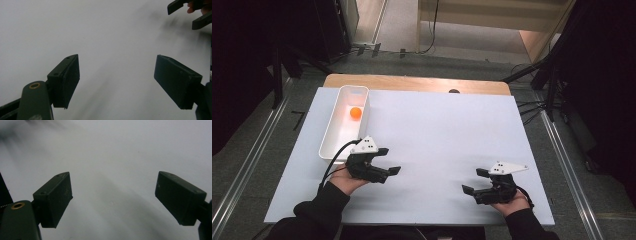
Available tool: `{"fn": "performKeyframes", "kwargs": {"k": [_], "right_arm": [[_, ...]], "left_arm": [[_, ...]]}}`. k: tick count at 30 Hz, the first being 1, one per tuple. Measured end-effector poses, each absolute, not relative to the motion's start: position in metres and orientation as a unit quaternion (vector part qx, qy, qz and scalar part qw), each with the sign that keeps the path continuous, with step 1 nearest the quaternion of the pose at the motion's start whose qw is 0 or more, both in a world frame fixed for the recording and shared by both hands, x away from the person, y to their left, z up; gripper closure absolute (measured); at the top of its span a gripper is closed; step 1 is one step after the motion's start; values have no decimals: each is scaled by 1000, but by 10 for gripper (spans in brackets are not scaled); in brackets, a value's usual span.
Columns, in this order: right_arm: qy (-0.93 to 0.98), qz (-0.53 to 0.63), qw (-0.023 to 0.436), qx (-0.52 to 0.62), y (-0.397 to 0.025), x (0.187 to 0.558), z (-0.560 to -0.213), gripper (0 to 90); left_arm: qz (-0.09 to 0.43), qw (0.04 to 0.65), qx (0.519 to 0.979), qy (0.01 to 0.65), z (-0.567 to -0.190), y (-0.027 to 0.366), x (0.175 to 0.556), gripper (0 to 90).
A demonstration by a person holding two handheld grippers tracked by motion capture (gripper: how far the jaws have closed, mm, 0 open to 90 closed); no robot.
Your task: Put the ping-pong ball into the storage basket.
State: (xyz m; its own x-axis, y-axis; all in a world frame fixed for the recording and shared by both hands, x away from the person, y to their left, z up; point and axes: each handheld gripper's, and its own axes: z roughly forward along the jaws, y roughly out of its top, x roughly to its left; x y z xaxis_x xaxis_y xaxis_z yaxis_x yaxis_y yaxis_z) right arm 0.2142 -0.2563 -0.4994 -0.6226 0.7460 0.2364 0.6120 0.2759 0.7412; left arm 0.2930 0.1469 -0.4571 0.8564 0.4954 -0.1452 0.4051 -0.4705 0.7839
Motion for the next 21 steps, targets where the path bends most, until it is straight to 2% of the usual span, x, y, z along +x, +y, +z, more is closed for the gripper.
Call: {"fn": "performKeyframes", "kwargs": {"k": [21], "right_arm": [[794,424,80,429,-257,214,-499,127]], "left_arm": [[35,425,870,249,-470,159,285,211]]}}
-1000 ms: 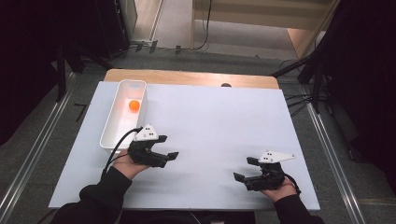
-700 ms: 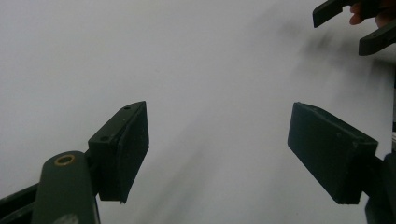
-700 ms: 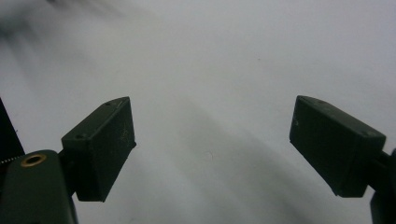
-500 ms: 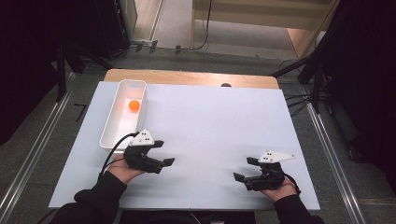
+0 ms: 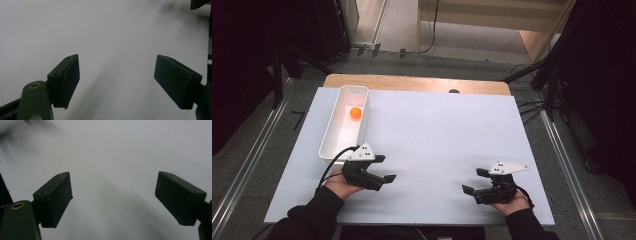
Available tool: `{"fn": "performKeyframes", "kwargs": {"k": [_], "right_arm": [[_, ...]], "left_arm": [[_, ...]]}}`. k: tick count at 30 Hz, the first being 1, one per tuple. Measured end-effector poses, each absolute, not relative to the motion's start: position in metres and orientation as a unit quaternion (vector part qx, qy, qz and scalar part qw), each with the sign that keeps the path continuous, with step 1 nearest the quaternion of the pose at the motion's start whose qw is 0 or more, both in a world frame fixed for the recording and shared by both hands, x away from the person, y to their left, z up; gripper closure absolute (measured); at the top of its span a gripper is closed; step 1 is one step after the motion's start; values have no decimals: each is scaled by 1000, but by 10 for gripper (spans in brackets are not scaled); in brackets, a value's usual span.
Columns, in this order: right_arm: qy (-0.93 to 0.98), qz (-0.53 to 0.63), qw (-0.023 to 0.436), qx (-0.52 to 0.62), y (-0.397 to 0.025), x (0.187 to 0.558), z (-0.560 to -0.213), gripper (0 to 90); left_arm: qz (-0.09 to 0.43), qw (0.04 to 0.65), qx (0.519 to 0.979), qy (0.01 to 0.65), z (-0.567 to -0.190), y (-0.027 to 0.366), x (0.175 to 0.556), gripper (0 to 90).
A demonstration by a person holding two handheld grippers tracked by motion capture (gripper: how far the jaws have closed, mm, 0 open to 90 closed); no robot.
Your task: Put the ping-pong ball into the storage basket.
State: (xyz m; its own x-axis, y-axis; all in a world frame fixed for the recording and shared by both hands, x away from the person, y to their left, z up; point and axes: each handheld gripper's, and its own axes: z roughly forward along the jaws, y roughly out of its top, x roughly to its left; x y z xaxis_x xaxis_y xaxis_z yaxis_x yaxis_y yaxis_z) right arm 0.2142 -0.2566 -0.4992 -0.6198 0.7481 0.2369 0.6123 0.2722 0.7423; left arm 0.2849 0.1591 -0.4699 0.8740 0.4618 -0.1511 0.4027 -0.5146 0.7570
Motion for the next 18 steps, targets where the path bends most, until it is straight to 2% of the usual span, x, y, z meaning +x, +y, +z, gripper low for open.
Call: {"fn": "performKeyframes", "kwargs": {"k": [18], "right_arm": [[793,424,81,431,-257,214,-499,127]], "left_arm": [[38,407,877,251,-474,172,276,211]]}}
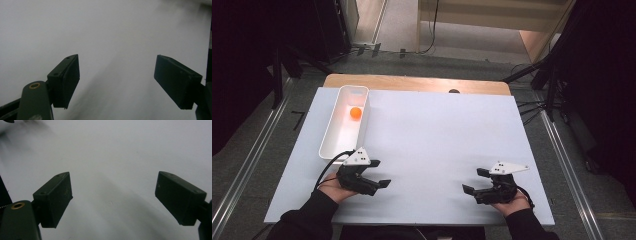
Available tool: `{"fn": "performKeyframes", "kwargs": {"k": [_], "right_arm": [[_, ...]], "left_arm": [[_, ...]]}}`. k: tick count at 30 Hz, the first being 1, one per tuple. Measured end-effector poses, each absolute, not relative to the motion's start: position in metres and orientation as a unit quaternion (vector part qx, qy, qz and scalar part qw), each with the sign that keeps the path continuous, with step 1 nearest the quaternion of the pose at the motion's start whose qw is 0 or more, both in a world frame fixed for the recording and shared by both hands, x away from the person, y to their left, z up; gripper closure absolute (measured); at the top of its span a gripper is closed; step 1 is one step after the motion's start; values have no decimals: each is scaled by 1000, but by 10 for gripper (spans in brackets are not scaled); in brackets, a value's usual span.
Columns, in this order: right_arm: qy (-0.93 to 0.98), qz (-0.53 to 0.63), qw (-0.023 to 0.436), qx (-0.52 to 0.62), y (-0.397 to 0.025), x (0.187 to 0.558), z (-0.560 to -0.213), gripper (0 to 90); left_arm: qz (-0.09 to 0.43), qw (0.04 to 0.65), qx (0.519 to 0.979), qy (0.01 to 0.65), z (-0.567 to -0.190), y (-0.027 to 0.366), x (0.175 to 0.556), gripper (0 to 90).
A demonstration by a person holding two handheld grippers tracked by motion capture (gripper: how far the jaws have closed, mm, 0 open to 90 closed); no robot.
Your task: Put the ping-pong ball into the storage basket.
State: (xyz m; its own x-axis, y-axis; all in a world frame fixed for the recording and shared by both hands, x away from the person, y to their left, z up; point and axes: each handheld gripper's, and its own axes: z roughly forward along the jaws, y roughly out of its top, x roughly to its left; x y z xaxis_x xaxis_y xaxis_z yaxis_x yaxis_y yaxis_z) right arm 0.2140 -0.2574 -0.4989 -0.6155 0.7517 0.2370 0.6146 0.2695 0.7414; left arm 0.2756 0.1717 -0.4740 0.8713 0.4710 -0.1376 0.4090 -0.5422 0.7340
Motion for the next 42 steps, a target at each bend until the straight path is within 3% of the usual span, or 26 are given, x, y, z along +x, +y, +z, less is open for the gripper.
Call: {"fn": "performKeyframes", "kwargs": {"k": [42], "right_arm": [[793,422,80,432,-257,214,-499,127]], "left_arm": [[39,404,880,247,-474,188,263,212]]}}
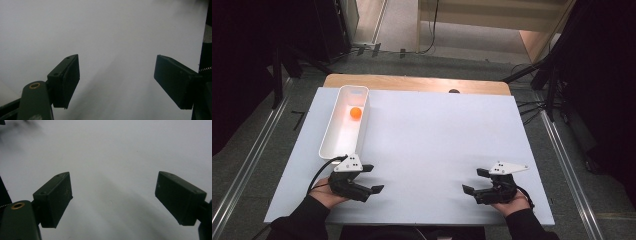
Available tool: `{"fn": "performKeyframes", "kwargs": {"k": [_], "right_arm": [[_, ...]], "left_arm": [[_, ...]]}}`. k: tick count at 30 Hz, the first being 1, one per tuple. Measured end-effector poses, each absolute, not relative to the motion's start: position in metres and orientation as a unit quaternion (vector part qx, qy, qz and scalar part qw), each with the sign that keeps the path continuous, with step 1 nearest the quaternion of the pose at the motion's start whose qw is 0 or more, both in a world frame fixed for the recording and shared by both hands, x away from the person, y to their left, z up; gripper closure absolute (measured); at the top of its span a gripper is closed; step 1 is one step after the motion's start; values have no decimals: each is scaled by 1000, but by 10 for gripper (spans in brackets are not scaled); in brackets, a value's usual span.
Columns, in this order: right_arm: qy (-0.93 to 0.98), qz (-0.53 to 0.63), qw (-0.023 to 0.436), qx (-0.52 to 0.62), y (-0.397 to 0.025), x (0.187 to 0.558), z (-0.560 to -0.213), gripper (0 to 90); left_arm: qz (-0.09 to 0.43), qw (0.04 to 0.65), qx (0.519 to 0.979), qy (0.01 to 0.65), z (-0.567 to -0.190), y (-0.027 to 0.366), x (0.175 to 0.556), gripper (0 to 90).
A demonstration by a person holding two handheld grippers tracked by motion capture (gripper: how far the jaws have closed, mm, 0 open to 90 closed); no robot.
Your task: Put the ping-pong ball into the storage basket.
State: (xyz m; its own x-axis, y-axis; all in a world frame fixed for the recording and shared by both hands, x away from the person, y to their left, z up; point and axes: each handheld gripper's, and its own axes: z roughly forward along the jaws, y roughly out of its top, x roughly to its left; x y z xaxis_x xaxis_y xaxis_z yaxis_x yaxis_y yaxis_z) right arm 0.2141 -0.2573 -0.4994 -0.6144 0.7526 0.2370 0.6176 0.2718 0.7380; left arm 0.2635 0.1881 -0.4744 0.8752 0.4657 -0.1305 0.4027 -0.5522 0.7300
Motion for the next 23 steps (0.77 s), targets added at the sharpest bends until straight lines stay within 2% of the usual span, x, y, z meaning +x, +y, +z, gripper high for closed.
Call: {"fn": "performKeyframes", "kwargs": {"k": [16,23], "right_arm": [[795,421,80,430,-257,214,-499,127],[798,416,84,429,-256,214,-500,127]], "left_arm": [[40,397,883,247,-476,187,263,212],[42,373,895,241,-482,185,265,211]]}}
